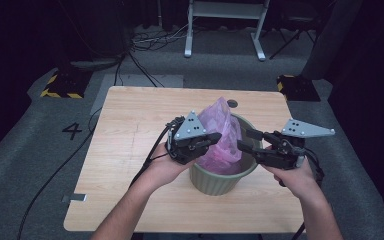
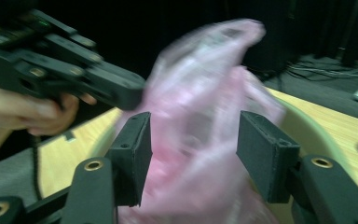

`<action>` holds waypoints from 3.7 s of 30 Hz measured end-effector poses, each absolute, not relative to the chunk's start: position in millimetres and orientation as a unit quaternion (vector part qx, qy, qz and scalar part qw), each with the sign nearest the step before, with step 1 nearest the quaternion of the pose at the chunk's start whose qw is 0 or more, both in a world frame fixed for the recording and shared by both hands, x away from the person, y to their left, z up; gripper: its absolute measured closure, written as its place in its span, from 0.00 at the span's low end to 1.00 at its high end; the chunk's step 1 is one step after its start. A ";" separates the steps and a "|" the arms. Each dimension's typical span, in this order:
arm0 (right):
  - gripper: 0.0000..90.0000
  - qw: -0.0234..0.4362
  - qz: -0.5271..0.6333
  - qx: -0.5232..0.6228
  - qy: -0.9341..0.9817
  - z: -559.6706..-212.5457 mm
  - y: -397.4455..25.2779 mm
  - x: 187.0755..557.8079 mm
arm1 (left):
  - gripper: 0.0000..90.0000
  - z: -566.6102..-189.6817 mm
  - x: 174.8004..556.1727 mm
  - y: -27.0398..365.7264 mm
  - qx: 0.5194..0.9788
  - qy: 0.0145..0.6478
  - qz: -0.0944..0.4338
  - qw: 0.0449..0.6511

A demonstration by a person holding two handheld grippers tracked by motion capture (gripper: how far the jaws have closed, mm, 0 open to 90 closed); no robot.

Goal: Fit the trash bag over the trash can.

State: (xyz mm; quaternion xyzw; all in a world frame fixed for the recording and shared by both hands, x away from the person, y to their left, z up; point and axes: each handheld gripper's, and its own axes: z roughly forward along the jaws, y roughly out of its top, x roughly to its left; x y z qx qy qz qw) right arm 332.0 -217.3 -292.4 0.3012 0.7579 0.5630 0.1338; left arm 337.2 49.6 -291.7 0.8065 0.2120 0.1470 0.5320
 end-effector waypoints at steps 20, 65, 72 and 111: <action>0.93 0.133 0.552 0.341 0.749 -292.7 -211.0 352.4 | 1.00 -298.6 335.1 64.6 0.803 0.227 0.146 0.531; 0.59 0.145 0.492 0.353 0.782 -299.1 -185.3 333.2 | 1.00 -307.9 323.3 78.5 0.802 0.225 0.149 0.533; 1.00 0.194 0.469 0.326 0.798 -312.2 -176.6 335.9 | 1.00 -305.0 318.1 80.6 0.802 0.224 0.154 0.531; 1.00 0.247 0.478 0.441 0.718 -303.5 -297.7 348.0 | 1.00 -333.5 355.1 169.3 0.769 0.363 0.175 0.497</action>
